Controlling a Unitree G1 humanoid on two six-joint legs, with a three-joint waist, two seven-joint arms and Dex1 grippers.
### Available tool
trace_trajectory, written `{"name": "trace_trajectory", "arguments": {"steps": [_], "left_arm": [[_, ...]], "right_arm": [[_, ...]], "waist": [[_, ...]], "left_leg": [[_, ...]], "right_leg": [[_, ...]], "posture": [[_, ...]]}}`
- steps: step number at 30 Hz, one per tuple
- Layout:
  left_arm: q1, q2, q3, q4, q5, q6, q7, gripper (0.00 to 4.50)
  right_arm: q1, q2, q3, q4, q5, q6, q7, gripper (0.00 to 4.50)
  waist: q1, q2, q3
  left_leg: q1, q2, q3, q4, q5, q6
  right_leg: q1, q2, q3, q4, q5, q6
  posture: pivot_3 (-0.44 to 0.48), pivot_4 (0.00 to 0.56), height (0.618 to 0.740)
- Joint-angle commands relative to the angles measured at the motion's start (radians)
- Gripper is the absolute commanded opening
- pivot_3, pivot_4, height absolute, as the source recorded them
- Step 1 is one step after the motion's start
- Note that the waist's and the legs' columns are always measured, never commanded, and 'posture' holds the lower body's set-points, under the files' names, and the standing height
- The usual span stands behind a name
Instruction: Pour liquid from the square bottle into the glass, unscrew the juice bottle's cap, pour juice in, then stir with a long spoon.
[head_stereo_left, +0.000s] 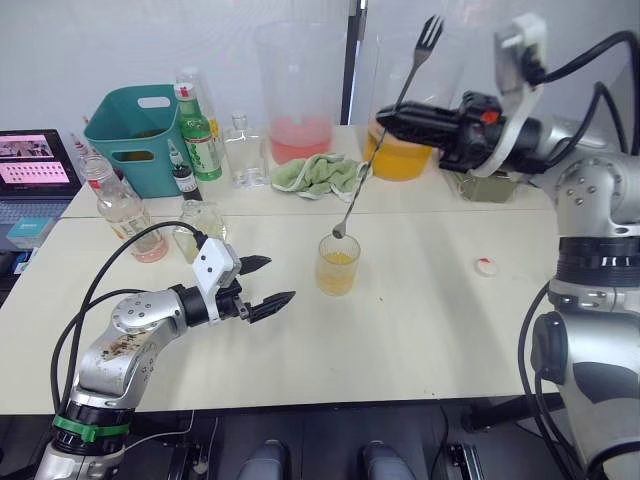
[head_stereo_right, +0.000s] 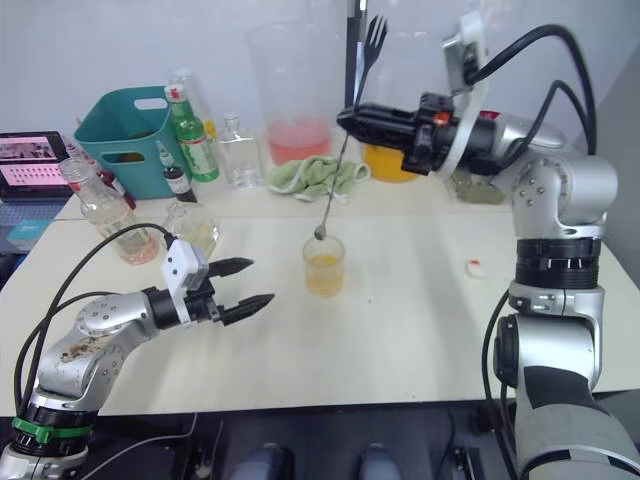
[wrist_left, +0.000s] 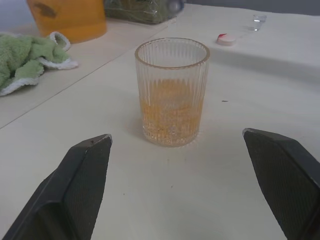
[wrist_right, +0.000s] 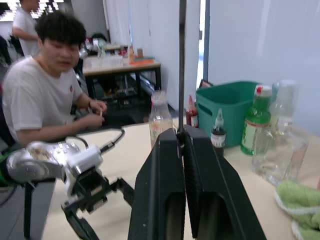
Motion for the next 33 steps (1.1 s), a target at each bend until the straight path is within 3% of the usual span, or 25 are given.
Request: {"name": "trace_trajectory", "arguments": {"steps": [1, 7, 10, 16, 18, 22, 27, 30, 33], "left_arm": [[-0.02, 0.026, 0.051, -0.047, -0.048, 0.008, -0.024, 4.45], [-0.033, 0.058, 0.094, -0.087, -0.104, 0.038, -0.03, 4.45], [-0.042, 0.07, 0.109, -0.105, -0.124, 0.052, -0.029, 4.45], [-0.07, 0.099, 0.166, -0.135, -0.236, 0.106, -0.05, 4.45], [-0.072, 0.112, 0.177, -0.14, -0.263, 0.13, -0.048, 4.45], [-0.081, 0.135, 0.168, -0.143, -0.238, 0.141, -0.019, 4.45], [-0.049, 0.159, 0.151, -0.176, -0.206, 0.187, 0.04, 4.45], [0.0, 0.151, 0.155, -0.221, -0.214, 0.202, 0.067, 4.45], [0.023, 0.144, 0.154, -0.248, -0.213, 0.208, 0.098, 4.45]], "right_arm": [[-0.021, -0.025, -0.07, 0.001, 0.043, 0.031, -0.051, 0.0], [-0.054, -0.068, -0.154, 0.0, 0.102, 0.149, -0.189, 0.0], [-0.067, -0.146, -0.097, -0.01, -0.014, 0.115, -0.276, 0.0], [-0.233, -0.251, -0.024, 0.229, -0.106, 0.21, -0.317, 0.0], [-0.286, -0.281, 0.042, 0.329, -0.164, 0.219, -0.28, 0.0], [-0.391, -0.336, 0.326, 0.542, -0.35, 0.266, -0.078, 0.0], [-0.445, -0.304, 0.532, 0.73, -0.5, 0.29, 0.132, 0.0], [-0.419, -0.27, 0.685, 0.795, -0.641, 0.194, 0.246, 0.0], [-0.411, -0.222, 0.728, 0.865, -0.713, 0.143, 0.287, 0.0]], "waist": [[0.0, 0.0, 0.0], [-0.002, 0.0, 0.0], [0.002, 0.0, 0.0], [-0.004, 0.0, 0.0], [-0.007, 0.0, 0.0], [-0.011, 0.0, 0.0], [-0.015, 0.001, 0.0], [-0.02, 0.001, 0.0], [-0.023, 0.001, 0.001]], "left_leg": [[0.0, 0.0, 0.0, 0.0, 0.0, 0.0], [0.0, 0.0, 0.0, 0.0, 0.0, 0.0], [-0.001, 0.0, 0.0, 0.0, 0.0, 0.0], [0.0, 0.0, 0.002, 0.0, 0.0, 0.0], [0.0, 0.0, 0.004, 0.0, 0.0, 0.0], [0.0, 0.0, 0.011, -0.001, 0.0, 0.0], [-0.001, 0.0, 0.012, 0.0, 0.0, 0.0], [-0.001, 0.0, 0.012, -0.001, 0.0, 0.001], [-0.002, 0.0, 0.012, 0.0, 0.0, 0.001]], "right_leg": [[0.0, 0.0, 0.0, 0.0, 0.0, 0.0], [-0.001, 0.0, 0.0, 0.0, 0.0, 0.0], [-0.001, 0.0, 0.0, 0.0, 0.0, 0.0], [-0.001, 0.001, 0.0, -0.006, 0.0, 0.0], [0.0, 0.001, 0.0, -0.006, 0.0, 0.0], [-0.001, 0.001, 0.001, -0.006, 0.0, -0.001], [-0.001, 0.001, 0.001, -0.007, 0.0, 0.0], [-0.001, 0.001, 0.001, -0.006, 0.0, 0.0], [-0.003, 0.001, 0.001, -0.005, 0.0, 0.0]], "posture": [[0.0, 0.15, 0.74], [0.0, 0.15, 0.74], [0.0, 0.15, 0.74], [0.0, 0.15, 0.74], [0.0, 0.15, 0.74], [0.0, 0.15, 0.74], [0.0, 0.15, 0.74], [0.0, 0.15, 0.74], [0.0, 0.15, 0.74]]}}
